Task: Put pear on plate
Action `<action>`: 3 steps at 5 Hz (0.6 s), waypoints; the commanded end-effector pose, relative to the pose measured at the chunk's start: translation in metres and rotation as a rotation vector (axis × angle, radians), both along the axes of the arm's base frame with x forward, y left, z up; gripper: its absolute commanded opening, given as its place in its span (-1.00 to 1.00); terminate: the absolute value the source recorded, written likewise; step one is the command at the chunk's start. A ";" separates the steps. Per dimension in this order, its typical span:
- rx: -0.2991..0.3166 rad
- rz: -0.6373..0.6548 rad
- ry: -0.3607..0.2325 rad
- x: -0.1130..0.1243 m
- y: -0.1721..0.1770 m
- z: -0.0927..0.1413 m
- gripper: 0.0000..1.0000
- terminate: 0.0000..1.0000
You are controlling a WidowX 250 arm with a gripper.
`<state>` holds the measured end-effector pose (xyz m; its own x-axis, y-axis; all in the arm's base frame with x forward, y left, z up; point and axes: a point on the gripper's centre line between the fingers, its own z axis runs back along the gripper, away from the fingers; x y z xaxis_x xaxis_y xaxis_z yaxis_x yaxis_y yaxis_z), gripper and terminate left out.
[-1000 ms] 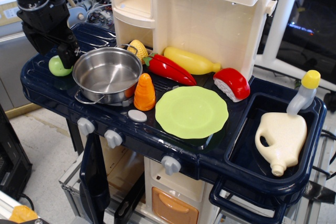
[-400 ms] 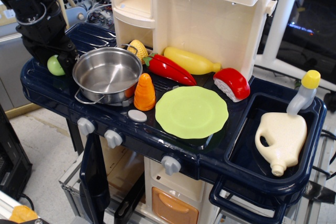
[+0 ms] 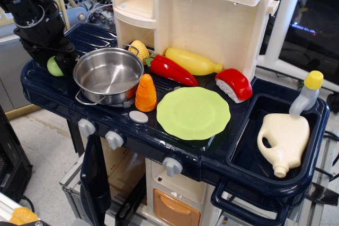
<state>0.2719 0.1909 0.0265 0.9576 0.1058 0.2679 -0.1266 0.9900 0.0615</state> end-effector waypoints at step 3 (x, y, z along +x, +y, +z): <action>0.199 0.110 0.001 -0.017 -0.075 0.130 -1.00 -1.00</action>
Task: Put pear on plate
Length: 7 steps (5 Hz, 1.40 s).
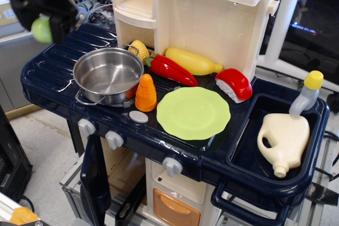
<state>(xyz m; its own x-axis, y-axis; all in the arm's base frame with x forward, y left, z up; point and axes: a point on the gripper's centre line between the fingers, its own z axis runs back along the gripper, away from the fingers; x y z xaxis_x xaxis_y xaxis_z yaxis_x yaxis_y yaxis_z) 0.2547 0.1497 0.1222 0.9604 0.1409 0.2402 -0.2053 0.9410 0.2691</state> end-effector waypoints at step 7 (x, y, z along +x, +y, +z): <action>-0.297 0.100 -0.252 0.046 -0.190 -0.072 -1.00 1.00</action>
